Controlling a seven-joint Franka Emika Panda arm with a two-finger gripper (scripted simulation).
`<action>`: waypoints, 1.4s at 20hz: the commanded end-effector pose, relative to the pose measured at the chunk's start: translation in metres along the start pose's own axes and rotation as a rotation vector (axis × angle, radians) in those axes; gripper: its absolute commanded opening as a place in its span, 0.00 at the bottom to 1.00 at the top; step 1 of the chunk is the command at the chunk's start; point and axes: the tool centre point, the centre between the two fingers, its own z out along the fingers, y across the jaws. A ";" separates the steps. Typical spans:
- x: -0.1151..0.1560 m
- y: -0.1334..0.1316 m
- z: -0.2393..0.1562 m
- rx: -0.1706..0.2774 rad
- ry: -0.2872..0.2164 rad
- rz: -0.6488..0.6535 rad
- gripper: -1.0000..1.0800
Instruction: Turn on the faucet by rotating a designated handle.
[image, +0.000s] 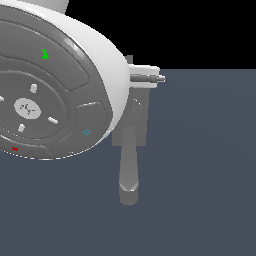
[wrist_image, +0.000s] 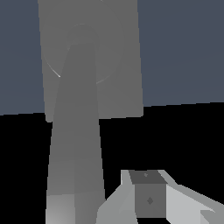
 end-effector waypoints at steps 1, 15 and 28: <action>-0.007 -0.011 0.002 -0.002 0.003 -0.019 0.00; -0.007 -0.048 -0.005 0.024 -0.040 0.044 0.00; -0.007 -0.084 -0.001 0.010 -0.019 0.007 0.00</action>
